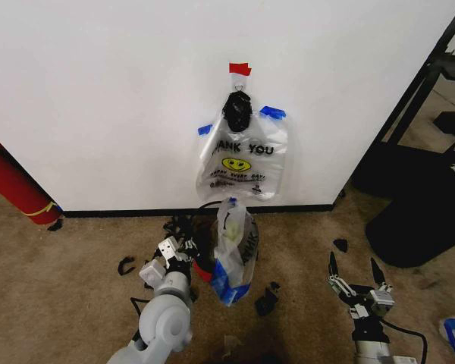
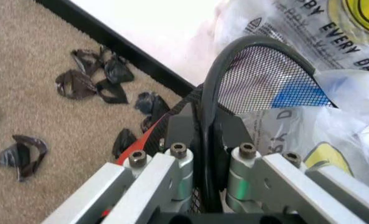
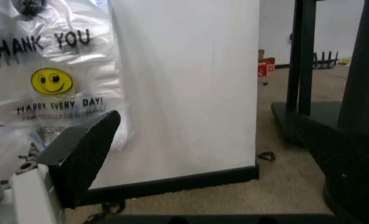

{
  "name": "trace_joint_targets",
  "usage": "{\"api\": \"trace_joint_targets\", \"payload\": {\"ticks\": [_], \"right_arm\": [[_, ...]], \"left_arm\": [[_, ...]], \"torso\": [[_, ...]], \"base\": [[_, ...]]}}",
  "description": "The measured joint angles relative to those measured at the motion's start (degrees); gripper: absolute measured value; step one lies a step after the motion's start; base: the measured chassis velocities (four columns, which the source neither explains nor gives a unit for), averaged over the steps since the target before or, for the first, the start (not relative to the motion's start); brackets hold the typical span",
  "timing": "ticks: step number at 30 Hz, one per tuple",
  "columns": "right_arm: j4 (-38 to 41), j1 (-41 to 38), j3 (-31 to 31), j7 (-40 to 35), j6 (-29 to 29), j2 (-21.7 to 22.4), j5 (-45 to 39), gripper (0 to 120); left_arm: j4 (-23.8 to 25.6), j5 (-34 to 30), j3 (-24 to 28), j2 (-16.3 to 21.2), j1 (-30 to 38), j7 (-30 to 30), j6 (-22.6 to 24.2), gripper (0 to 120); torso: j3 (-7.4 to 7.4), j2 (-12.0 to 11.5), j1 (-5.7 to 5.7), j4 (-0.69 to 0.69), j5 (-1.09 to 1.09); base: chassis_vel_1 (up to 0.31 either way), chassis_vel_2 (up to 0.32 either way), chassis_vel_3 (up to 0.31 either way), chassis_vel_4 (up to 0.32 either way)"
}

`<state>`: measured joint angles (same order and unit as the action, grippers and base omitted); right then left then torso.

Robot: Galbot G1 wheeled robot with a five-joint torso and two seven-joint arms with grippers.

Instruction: Pick up the garbage bag from the wall and place it over the trash bin.

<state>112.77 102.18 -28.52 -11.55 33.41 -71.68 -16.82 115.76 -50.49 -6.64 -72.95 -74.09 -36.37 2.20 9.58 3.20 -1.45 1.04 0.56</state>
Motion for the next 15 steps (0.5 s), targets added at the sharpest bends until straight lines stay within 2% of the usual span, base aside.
{"api": "trace_joint_targets", "payload": {"ticks": [5,12,15], "right_arm": [[0.3,0.8,0.3,0.0,0.3,-0.1,0.4,100],[0.7,1.2,0.4,0.0,0.6,0.6,0.4,100],[0.8,1.1,0.5,0.0,0.5,0.7,0.4,100]], "left_arm": [[-2.5,0.2,0.9,-0.4,0.0,1.0,-2.0,3],[-3.9,0.7,1.0,0.0,-0.1,2.0,-2.4,3],[-4.4,0.7,1.0,0.1,0.1,2.0,-2.3,8]], "torso": [[0.01,0.0,0.00,0.01,0.00],[0.00,0.0,0.00,0.00,0.00],[0.00,0.0,0.00,0.00,0.00]], "base": [[0.000,0.000,0.000,0.000],[0.000,0.000,0.000,0.000],[0.000,0.000,0.000,0.000]]}}
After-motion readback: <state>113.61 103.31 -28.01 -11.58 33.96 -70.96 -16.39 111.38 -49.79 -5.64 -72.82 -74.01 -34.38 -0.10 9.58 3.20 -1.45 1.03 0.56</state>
